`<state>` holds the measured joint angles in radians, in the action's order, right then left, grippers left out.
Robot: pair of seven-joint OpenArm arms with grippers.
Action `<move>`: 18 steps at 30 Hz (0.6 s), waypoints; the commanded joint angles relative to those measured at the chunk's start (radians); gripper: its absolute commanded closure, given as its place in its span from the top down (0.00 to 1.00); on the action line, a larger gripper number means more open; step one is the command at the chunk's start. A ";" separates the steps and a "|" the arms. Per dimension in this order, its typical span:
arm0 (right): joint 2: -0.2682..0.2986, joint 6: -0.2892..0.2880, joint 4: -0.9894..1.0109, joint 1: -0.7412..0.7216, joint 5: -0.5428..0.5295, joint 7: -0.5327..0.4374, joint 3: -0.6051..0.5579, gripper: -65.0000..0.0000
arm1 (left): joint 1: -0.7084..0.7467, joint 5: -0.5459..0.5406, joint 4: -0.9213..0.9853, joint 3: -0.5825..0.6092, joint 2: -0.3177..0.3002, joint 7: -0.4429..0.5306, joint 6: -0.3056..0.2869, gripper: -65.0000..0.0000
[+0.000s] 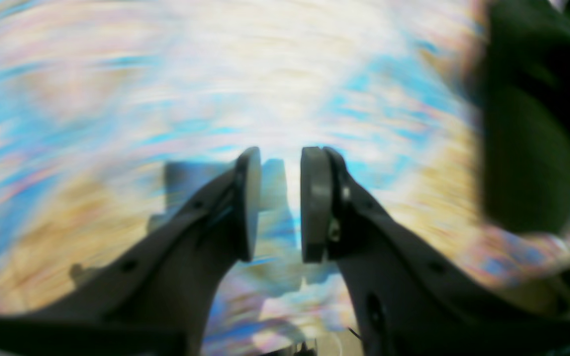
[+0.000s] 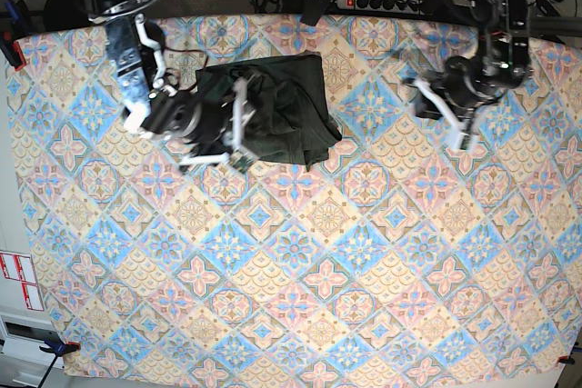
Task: Fold the T-shirt properly
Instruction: 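Reach the left gripper to the bundle's edge opposite the right gripper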
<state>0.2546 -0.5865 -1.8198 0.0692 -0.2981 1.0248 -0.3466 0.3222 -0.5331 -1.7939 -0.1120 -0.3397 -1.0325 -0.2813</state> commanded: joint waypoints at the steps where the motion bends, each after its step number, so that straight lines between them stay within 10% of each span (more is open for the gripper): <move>1: 0.010 -0.003 -0.019 -0.004 -0.016 -0.018 0.025 0.30 | -0.008 -0.015 -0.040 0.036 -0.011 0.014 -0.003 0.21; 12: 0.016 -0.003 -0.018 0.027 -0.016 -0.016 0.220 0.30 | -0.068 -0.012 -0.071 0.255 0.066 0.005 0.000 0.23; 18: 0.027 -0.003 -0.018 0.027 -0.016 -0.016 0.234 0.30 | -0.068 -0.015 -0.070 0.323 0.075 0.005 0.001 0.61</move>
<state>0.2687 -0.5900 -1.8198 0.1081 -0.3038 1.0283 -0.1177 0.2615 -0.5346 -1.8484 0.2073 -0.2634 -1.0397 -0.2745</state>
